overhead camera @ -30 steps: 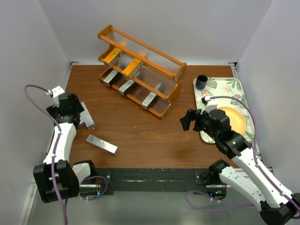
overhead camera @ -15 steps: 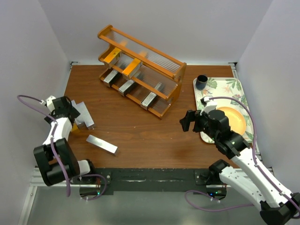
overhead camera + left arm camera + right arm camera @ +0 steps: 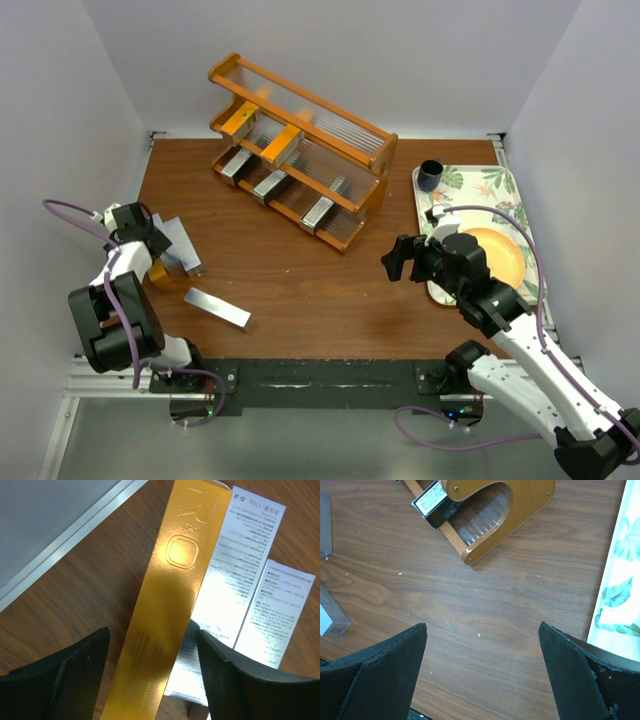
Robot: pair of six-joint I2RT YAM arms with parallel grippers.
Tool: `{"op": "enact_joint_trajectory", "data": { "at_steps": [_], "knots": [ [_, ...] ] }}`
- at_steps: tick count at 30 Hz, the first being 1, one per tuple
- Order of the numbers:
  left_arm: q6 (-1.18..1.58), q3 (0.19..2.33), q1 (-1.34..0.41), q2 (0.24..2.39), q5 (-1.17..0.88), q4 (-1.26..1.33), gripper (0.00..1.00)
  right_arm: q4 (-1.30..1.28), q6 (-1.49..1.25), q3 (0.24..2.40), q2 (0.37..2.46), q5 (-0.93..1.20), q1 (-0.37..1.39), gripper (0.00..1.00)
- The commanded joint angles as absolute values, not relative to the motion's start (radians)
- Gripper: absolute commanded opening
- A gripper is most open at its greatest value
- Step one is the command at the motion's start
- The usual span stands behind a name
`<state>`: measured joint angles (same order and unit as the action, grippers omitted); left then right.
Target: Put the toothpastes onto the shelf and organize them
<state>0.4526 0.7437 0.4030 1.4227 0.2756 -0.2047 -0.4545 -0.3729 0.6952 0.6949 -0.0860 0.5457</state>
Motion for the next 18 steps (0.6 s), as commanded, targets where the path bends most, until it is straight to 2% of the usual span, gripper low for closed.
{"op": "enact_joint_trajectory", "data": {
  "at_steps": [1, 3, 7, 18],
  "knots": [
    [0.434, 0.772, 0.411, 1.453, 0.213, -0.201, 0.72, -0.420, -0.364, 0.690, 0.698, -0.075, 0.545, 0.98],
    [0.411, 0.773, 0.410, 1.447, 0.177, -0.189, 0.68, -0.417, -0.364, 0.690, 0.696, -0.075, 0.545, 0.98],
    [0.400, 0.753, 0.387, 1.413, 0.138, -0.163, 0.67, -0.416, -0.364, 0.689, 0.704, -0.075, 0.546, 0.98],
    [0.431, 0.772, 0.383, 1.419, 0.271, -0.216, 0.76, -0.419, -0.364, 0.690, 0.703, -0.077, 0.546, 0.98]
  ]
}}
